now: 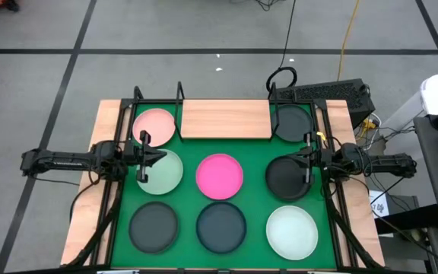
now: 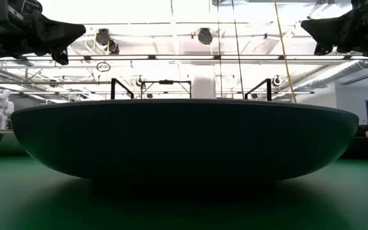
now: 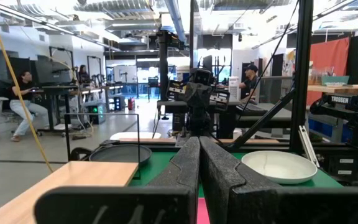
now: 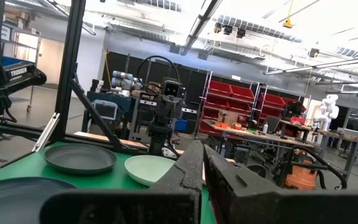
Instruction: Place and stack plates onto a shelf
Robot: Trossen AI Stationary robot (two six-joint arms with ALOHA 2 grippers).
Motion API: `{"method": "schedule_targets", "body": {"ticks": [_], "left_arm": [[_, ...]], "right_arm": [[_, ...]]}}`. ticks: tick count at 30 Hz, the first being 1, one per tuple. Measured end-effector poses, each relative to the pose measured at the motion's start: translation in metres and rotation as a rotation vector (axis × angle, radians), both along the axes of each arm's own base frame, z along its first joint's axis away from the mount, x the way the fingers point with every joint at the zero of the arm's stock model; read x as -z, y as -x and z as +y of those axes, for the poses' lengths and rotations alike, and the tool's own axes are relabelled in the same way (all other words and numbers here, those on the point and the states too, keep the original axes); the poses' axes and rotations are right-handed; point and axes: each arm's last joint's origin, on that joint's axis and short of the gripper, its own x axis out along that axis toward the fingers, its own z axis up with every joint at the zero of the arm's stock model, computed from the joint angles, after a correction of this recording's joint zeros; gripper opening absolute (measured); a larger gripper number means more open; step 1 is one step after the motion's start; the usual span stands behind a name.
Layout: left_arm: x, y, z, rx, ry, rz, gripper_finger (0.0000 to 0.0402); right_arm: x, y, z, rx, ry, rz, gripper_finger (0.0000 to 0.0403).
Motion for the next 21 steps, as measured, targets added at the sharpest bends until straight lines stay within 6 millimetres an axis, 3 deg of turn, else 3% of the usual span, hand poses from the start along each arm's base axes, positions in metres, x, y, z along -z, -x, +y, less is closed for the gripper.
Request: {"method": "schedule_targets", "body": {"ticks": [8, 15, 21], "left_arm": [[0.0001, 0.0000, 0.0000, 0.000, 0.000, 0.000, 0.0017], [0.0000, 0.0000, 0.0000, 0.000, 0.000, 0.000, 0.0017], [0.0000, 0.0000, 0.0000, 0.000, 0.000, 0.000, 0.0017]], "right_arm": [[0.0001, 0.0000, 0.0001, -0.024, -0.077, -0.002, 0.0000], [-0.0016, 0.0005, -0.0015, -0.030, -0.300, -0.030, 0.0000], [0.0033, -0.0022, -0.0020, 0.001, -0.304, 0.046, 0.0000]]}}
